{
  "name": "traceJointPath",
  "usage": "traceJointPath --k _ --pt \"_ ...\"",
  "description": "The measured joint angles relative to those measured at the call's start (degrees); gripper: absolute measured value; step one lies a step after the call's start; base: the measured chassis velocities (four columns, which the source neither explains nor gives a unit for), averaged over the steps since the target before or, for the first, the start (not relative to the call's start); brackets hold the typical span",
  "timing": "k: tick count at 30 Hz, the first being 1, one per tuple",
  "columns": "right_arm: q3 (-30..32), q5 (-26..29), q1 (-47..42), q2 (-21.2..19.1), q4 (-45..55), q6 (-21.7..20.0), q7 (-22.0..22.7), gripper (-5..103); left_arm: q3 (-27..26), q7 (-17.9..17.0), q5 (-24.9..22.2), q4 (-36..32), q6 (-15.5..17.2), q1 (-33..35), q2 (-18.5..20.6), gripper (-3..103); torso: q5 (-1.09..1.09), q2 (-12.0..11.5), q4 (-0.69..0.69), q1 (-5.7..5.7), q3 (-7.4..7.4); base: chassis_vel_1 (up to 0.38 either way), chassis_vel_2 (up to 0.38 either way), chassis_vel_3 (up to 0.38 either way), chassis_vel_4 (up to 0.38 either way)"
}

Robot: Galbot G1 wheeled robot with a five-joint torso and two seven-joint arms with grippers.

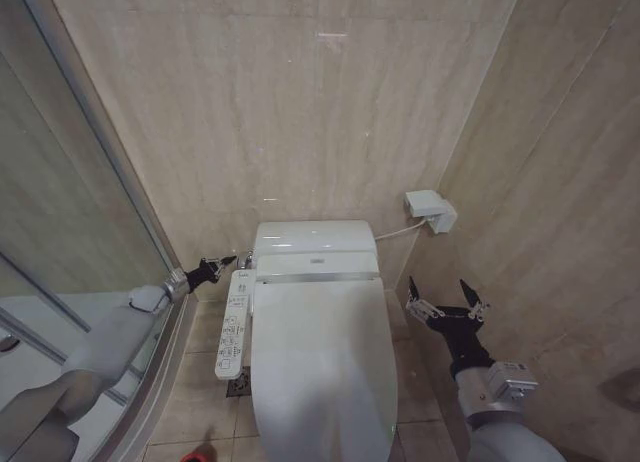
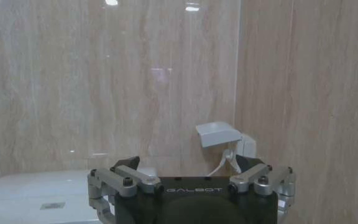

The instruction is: Open the toilet lid, clean the toilet bowl with a toilet brush, close the toilet lid, and flush.

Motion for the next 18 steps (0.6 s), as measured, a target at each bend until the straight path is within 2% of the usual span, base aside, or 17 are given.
traceJointPath --k 6,18 --pt "0.0 0.0 0.0 0.0 0.0 0.0 0.0 100 -0.2 0.8 0.7 -0.9 -0.6 0.2 0.2 0 -0.01 0.0 0.03 0.01 0.0 0.0 0.0 0.0 0.0" --pt "0.0 0.0 0.0 0.0 0.0 0.0 0.0 100 1.1 2.8 1.0 1.3 -0.6 0.9 -1.4 0 -0.03 0.0 0.01 0.0 0.0 0.0 0.0 0.0 0.0"
